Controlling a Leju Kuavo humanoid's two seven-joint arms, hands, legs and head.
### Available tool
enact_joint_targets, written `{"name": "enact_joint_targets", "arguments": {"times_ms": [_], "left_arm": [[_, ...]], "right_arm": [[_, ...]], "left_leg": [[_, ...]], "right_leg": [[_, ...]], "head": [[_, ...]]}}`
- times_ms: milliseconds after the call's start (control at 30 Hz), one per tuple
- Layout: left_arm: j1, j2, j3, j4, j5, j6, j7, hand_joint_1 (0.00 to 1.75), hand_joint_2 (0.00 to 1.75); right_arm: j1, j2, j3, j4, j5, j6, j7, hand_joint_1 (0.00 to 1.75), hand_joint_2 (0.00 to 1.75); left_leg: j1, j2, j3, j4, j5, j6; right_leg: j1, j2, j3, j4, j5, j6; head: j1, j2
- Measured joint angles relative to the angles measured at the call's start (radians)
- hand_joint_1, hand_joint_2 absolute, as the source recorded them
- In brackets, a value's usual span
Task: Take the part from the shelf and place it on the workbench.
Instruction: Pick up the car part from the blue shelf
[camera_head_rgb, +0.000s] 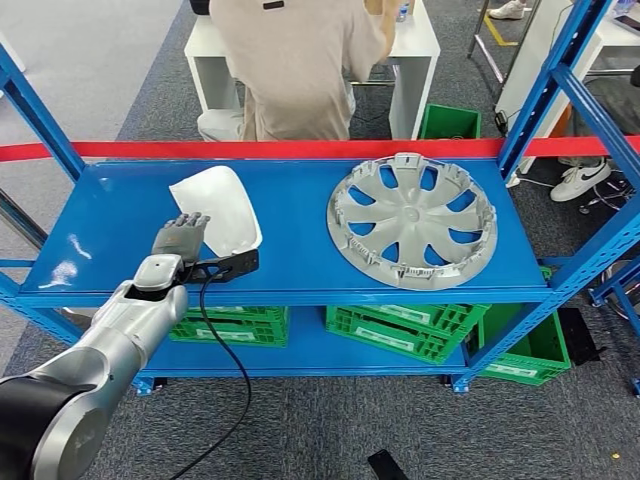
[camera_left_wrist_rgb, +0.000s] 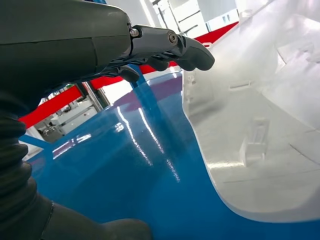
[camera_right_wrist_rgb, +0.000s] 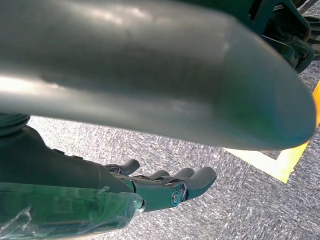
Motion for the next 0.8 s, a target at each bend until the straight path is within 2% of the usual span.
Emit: {"name": "enact_joint_targets", "arguments": {"times_ms": [467, 800], "left_arm": [[0.006, 0.013, 0.0, 0.0, -0.017, 0.045, 0.006, 0.0, 1.75], [0.006, 0.036, -0.001, 0.0, -0.043, 0.041, 0.026, 0.0, 1.75]], "right_arm": [[0.0, 0.002, 0.0, 0.0, 0.003, -0.001, 0.0, 0.0, 0.0], [0.0, 0.003, 0.0, 0.0, 0.004, -0.002, 0.0, 0.0, 0.0]], "left_leg": [[0.0, 0.0, 0.0, 0.0, 0.0, 0.0], [0.0, 0.0, 0.0, 0.0, 0.0, 0.0]], "right_leg": [[0.0, 0.0, 0.0, 0.0, 0.0, 0.0], [0.0, 0.0, -0.001, 0.0, 0.0, 0.0]], "head": [[0.0, 0.0], [0.0, 0.0]]}}
